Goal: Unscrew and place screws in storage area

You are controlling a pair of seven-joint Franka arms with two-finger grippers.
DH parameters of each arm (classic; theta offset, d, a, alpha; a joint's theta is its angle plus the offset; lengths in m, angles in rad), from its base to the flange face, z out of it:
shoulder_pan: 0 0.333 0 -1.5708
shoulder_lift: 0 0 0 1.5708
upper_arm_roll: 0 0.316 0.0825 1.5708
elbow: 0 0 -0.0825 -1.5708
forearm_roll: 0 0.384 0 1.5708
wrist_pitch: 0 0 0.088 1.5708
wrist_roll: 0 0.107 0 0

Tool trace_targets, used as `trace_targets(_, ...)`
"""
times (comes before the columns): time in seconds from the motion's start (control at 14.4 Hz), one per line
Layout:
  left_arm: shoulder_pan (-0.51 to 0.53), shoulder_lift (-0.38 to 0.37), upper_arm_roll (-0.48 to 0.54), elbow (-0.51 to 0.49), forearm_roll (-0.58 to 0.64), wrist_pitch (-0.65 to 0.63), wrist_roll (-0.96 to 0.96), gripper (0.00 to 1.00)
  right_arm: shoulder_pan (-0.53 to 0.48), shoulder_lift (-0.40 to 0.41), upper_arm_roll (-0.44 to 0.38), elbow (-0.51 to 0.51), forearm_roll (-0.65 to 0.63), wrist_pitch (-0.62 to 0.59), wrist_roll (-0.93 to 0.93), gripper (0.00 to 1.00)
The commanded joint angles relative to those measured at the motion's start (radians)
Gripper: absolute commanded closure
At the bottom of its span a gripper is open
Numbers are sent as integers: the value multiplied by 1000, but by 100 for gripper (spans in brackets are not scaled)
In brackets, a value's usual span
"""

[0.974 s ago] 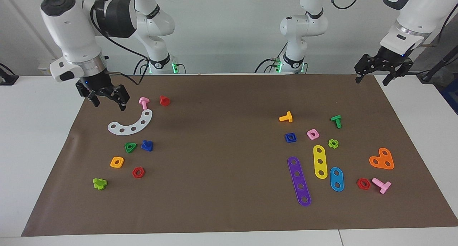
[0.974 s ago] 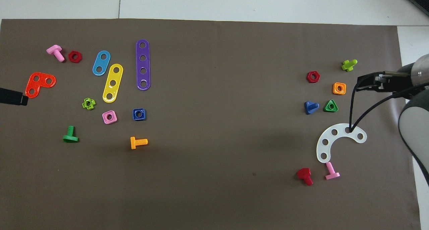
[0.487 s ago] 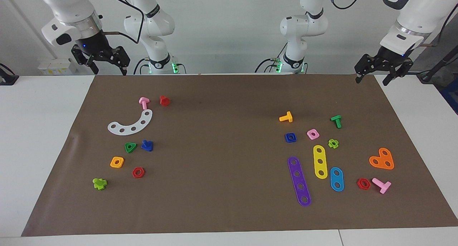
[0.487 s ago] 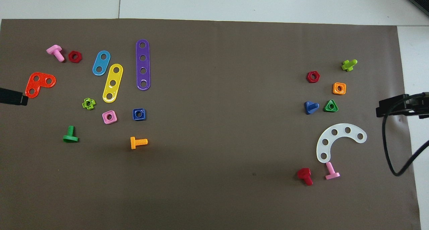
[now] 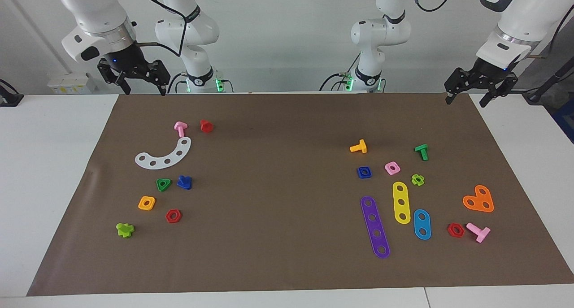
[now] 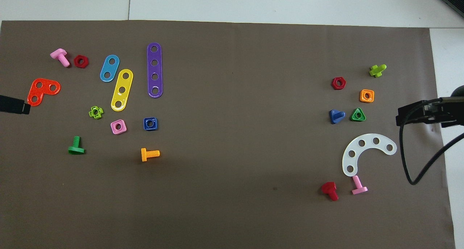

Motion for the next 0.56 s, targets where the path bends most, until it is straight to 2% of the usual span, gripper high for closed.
trace_targets(0.0,15,-30,-7,-31,-14,-6,-5,0,-3,-10,1,-15,6,20,22,0)
trace_targets(0.35,15,-30,-7,-31,-14,-6,-5,0,-1,-11,7,-9,36,13,22,0)
trace_targets(0.49,15,-30,-7,-31,-12,-6,-5,0,-1,-16,9,-9,47,-47,27,0)
